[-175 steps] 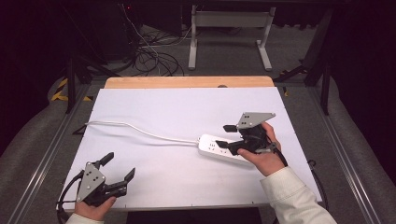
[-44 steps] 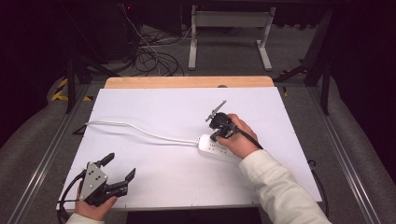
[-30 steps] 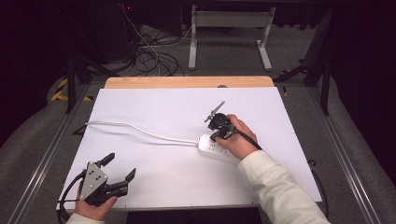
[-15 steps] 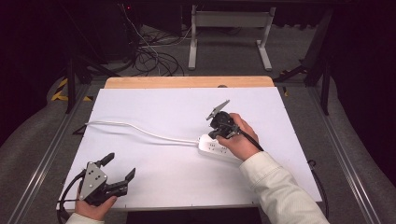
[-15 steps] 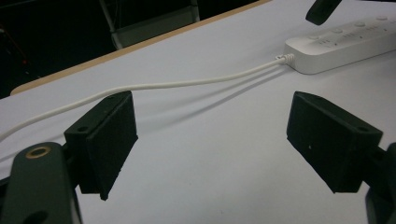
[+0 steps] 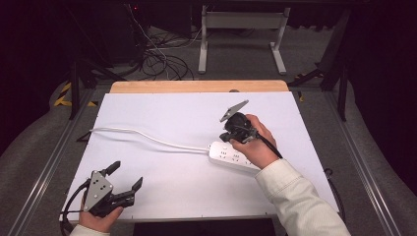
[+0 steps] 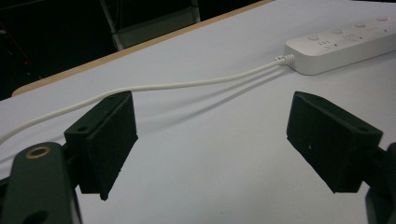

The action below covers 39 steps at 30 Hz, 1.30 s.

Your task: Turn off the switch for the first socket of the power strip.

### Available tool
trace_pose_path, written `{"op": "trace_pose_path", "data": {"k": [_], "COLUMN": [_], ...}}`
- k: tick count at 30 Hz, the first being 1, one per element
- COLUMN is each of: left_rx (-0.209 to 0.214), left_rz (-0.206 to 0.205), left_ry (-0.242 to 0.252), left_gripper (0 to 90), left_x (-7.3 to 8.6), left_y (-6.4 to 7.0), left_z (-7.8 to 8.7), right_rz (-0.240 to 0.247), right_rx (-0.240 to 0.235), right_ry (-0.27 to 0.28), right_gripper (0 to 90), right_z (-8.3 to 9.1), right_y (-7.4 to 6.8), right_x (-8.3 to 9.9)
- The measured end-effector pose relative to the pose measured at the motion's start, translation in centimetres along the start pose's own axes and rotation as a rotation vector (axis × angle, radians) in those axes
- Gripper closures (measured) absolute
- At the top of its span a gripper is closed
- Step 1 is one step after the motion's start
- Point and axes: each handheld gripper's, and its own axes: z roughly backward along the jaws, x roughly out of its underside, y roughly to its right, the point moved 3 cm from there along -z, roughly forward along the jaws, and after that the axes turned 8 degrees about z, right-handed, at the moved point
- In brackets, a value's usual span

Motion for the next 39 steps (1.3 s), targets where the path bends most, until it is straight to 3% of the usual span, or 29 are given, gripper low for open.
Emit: {"op": "trace_pose_path", "data": {"k": [15, 16, 20, 27, 31, 39], "left_rx": [0.000, 0.001, 0.000, 0.000, -0.002, 0.000], "left_rz": [-0.001, -0.001, 0.000, -0.005, -0.006, -0.001], "left_ry": [-0.001, -0.001, 0.000, -0.001, 0.001, -0.001], "left_gripper": [16.4, 16.4, 16.4, 16.4, 16.4, 16.4], "left_x": [0.0, 0.0, 0.0, 0.0, 0.0, 0.0], "left_y": [0.0, 0.0, 0.1, 0.0, 0.0, 0.1], "left_z": [0.0, 0.0, 0.0, 0.1, 0.1, 0.0], "right_rz": [0.021, 0.024, 0.035, 0.017, 0.021, 0.009], "right_rx": [0.024, 0.010, 0.020, 0.051, 0.060, 0.064], "right_ry": [0.064, 0.071, 0.110, 0.176, 0.211, 0.298], "right_gripper": [90.0, 90.0, 69.2, 45.8, 37.8, 31.6], "right_z": [1.4, 1.6, 2.1, 3.9, 5.0, 7.1], "right_y": [-0.4, -0.4, -0.5, -0.7, -0.8, -1.4], "right_x": [-0.2, -0.2, -0.1, 0.2, 0.7, 2.7]}}
